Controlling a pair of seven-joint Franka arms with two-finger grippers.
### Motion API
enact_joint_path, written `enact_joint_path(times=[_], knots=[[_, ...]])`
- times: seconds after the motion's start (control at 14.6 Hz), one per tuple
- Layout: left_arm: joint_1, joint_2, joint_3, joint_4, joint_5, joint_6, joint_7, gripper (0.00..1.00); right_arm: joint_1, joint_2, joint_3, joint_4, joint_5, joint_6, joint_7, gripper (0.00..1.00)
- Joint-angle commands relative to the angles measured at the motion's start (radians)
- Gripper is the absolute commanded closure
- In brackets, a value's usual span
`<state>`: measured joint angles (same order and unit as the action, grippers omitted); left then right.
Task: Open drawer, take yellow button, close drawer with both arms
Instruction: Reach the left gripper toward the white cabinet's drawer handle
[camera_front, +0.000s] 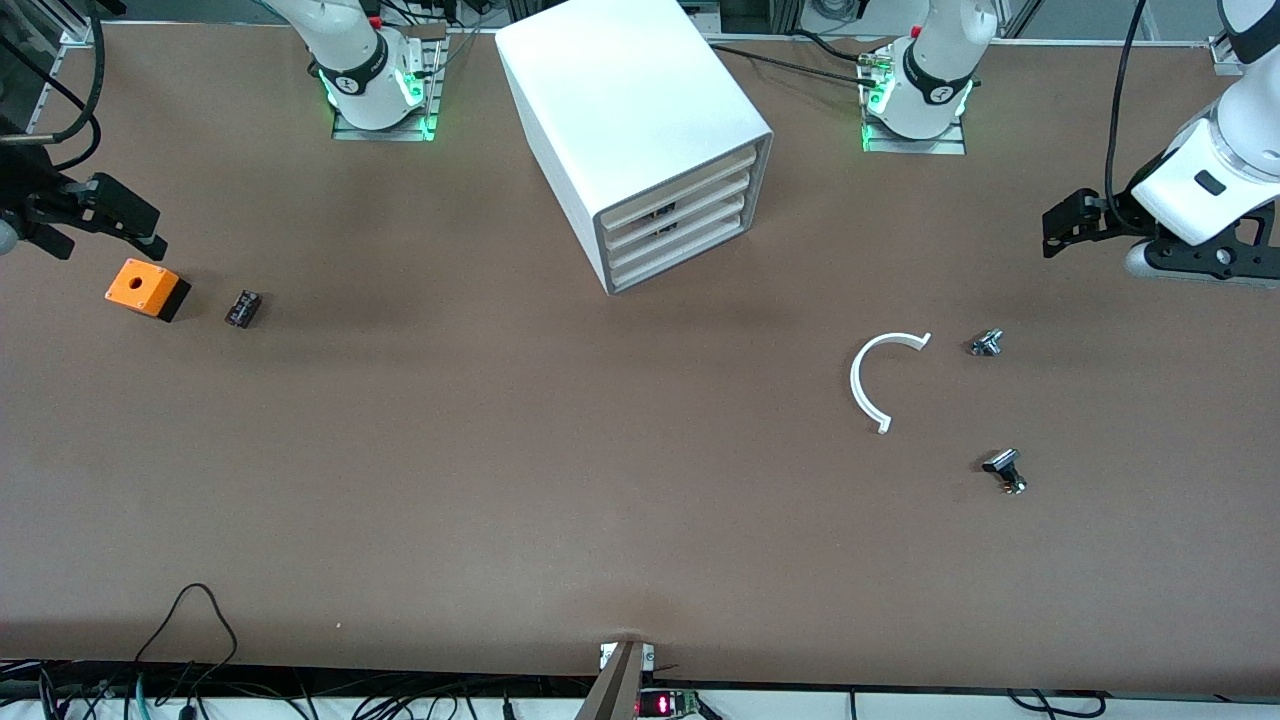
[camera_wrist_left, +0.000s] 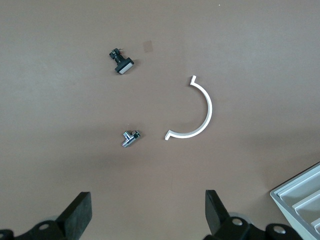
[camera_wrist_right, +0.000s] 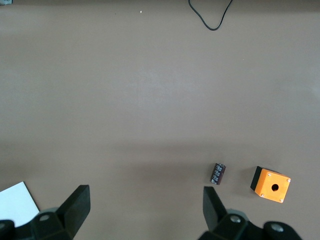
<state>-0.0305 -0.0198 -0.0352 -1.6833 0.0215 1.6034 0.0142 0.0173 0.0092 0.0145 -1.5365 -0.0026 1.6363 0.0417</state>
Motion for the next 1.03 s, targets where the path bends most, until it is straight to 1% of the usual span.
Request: enact_joint_path(times=[0.0, 0.34, 0.55, 0.62, 0.75, 0.96], knots=[[0.000, -0.006, 0.001, 0.007, -0.017, -0.011, 0.021, 0.00, -0.002, 0.020, 0.009, 0.035, -0.016, -0.010, 0.018, 0.00], [-0.003, -0.006, 0.001, 0.008, -0.015, -0.011, 0.021, 0.00, -0.002, 0.020, 0.007, 0.035, -0.019, -0.015, 0.021, 0.00], [-0.003, -0.006, 0.001, 0.008, -0.018, -0.013, 0.013, 0.00, -0.003, 0.020, 0.007, 0.003, -0.010, -0.033, 0.018, 0.00], [-0.003, -0.006, 0.001, 0.008, -0.020, -0.022, 0.013, 0.00, -0.005, 0.020, 0.005, -0.032, -0.010, -0.030, 0.024, 0.00], [-0.006, -0.008, -0.006, 0.011, -0.022, -0.072, 0.016, 0.00, -0.007, 0.037, 0.005, -0.076, -0.016, 0.023, 0.008, 0.00], [-0.014, 0.010, -0.026, 0.011, -0.023, -0.147, 0.021, 0.00, -0.007, 0.072, 0.007, -0.085, -0.010, 0.040, -0.015, 0.00]])
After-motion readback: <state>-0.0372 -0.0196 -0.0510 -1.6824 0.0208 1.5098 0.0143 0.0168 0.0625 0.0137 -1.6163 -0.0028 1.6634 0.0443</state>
